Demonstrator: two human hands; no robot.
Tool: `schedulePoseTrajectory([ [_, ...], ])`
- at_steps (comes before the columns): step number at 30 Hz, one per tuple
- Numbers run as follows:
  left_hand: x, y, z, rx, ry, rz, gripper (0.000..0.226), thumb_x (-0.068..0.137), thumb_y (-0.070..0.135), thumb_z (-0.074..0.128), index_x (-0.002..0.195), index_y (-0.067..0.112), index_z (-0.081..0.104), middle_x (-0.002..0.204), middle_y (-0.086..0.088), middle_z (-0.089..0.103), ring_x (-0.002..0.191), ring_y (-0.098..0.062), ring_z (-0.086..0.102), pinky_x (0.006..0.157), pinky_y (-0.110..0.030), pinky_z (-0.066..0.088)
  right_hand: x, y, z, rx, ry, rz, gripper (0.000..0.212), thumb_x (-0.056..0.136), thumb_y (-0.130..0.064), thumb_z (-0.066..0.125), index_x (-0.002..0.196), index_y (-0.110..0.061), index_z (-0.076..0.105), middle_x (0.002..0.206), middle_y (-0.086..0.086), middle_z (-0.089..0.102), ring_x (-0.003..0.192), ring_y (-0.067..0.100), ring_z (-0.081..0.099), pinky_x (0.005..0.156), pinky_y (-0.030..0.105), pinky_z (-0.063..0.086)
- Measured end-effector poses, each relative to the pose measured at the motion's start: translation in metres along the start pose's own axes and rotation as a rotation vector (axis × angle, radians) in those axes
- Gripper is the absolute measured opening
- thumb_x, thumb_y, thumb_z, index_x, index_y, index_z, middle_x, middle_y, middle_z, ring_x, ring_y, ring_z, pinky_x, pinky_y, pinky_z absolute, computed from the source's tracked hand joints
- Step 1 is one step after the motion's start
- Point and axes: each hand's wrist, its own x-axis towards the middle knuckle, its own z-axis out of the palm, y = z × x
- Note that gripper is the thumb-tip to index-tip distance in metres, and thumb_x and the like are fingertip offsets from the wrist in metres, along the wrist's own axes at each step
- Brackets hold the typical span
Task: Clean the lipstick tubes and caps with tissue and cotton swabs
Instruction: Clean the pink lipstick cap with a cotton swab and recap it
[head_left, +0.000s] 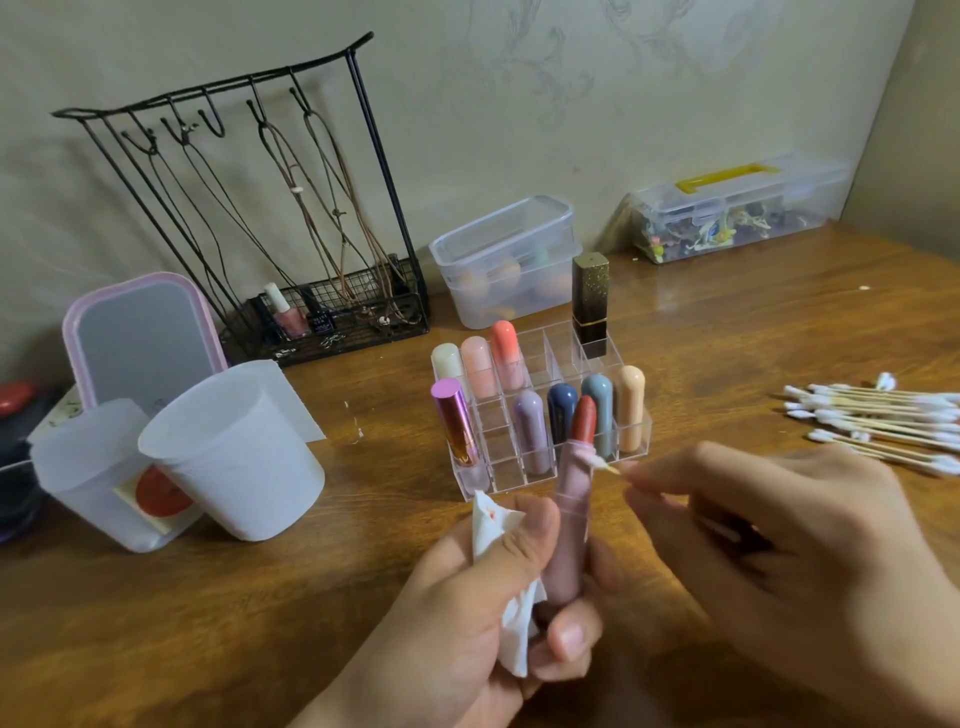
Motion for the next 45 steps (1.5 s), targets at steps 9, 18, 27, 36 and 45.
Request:
schedulePoseTrajectory([
  [9, 0.000, 0.003, 0.010, 0.245, 0.095, 0.058, 0.024, 0.072, 0.024, 0.075, 0.083, 0.005, 0.064, 0.064, -0.014, 0.047, 0.043, -0.018, 0.047, 0.042, -0.019, 0.028, -0.002, -0.001, 0.001, -0.018, 0.004, -0.021, 0.004, 0.082, -0.016, 0.071, 0.083, -0.016, 0.075, 0.051, -0.007, 0.048, 0.045, 0.007, 0.028, 0.038, 0.023, 0.034],
  [18, 0.000, 0.005, 0.007, 0.293, 0.199, 0.162, 0.061, 0.059, 0.022, 0.079, 0.096, -0.005, 0.038, 0.056, -0.007, 0.057, 0.037, -0.015, 0.045, 0.037, -0.016, 0.033, -0.002, -0.001, -0.002, -0.057, 0.010, 0.008, 0.002, 0.078, -0.016, 0.073, 0.078, -0.015, 0.075, 0.047, -0.006, 0.046, 0.040, 0.010, 0.032, 0.037, 0.026, 0.035],
  [27, -0.001, 0.003, 0.009, 0.257, 0.157, 0.137, 0.061, 0.066, 0.015, 0.076, 0.105, -0.011, 0.038, 0.055, -0.008, 0.056, 0.035, -0.014, 0.045, 0.036, -0.013, 0.033, 0.000, -0.002, -0.005, -0.084, 0.036, 0.019, 0.004, 0.079, -0.018, 0.072, 0.079, -0.015, 0.074, 0.052, -0.014, 0.037, 0.042, 0.009, 0.032, 0.039, 0.022, 0.033],
  [36, -0.002, 0.003, 0.012, 0.257, 0.133, 0.133, 0.062, 0.072, 0.015, 0.067, 0.120, -0.012, 0.036, 0.052, 0.000, 0.057, 0.036, -0.012, 0.046, 0.037, -0.014, 0.031, 0.000, 0.000, -0.003, -0.075, 0.022, 0.015, 0.005, 0.081, -0.019, 0.071, 0.081, -0.015, 0.074, 0.056, -0.015, 0.028, 0.045, 0.009, 0.027, 0.040, 0.023, 0.033],
  [45, 0.000, 0.004, 0.009, 0.277, 0.172, 0.135, 0.065, 0.059, 0.023, 0.078, 0.098, -0.010, 0.038, 0.051, -0.006, 0.050, 0.036, -0.015, 0.046, 0.037, -0.015, 0.034, -0.001, 0.001, -0.004, -0.061, 0.007, 0.006, 0.004, 0.079, -0.017, 0.073, 0.081, -0.015, 0.075, 0.049, -0.009, 0.044, 0.042, 0.009, 0.030, 0.038, 0.026, 0.035],
])
